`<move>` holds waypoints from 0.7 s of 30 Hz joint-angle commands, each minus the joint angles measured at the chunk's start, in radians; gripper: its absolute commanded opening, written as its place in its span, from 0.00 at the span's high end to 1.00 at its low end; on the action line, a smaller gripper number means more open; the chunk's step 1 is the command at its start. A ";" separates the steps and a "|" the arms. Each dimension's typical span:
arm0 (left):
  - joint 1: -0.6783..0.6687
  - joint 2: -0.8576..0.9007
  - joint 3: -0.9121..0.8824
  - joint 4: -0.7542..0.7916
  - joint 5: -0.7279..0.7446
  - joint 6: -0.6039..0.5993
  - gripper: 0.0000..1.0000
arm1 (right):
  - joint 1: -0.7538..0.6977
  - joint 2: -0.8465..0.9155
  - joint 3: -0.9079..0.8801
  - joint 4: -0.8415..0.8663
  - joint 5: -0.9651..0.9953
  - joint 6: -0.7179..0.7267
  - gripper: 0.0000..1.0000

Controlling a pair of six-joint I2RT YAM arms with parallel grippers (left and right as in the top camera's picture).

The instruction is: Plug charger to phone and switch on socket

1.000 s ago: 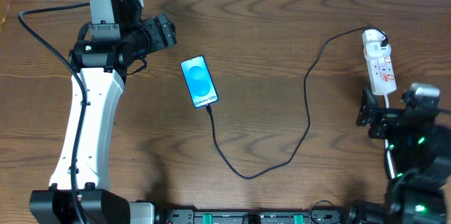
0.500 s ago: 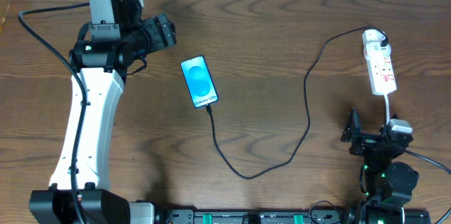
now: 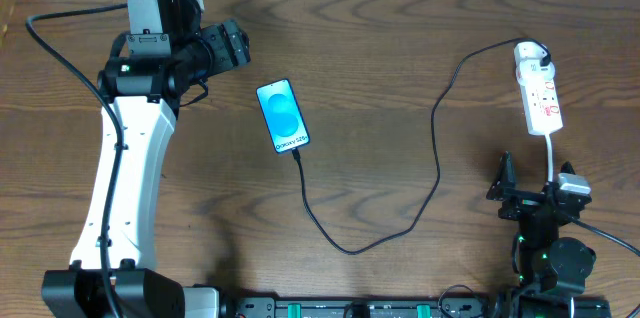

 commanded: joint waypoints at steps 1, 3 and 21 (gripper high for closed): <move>0.003 -0.002 0.006 -0.003 -0.010 0.002 0.12 | 0.006 -0.006 -0.004 -0.002 0.013 0.015 0.01; 0.003 -0.002 0.006 -0.003 -0.010 0.002 0.12 | 0.006 -0.006 -0.004 -0.002 0.013 0.015 0.01; -0.002 -0.137 -0.066 -0.004 -0.233 0.006 0.12 | 0.006 -0.006 -0.004 -0.002 0.013 0.015 0.01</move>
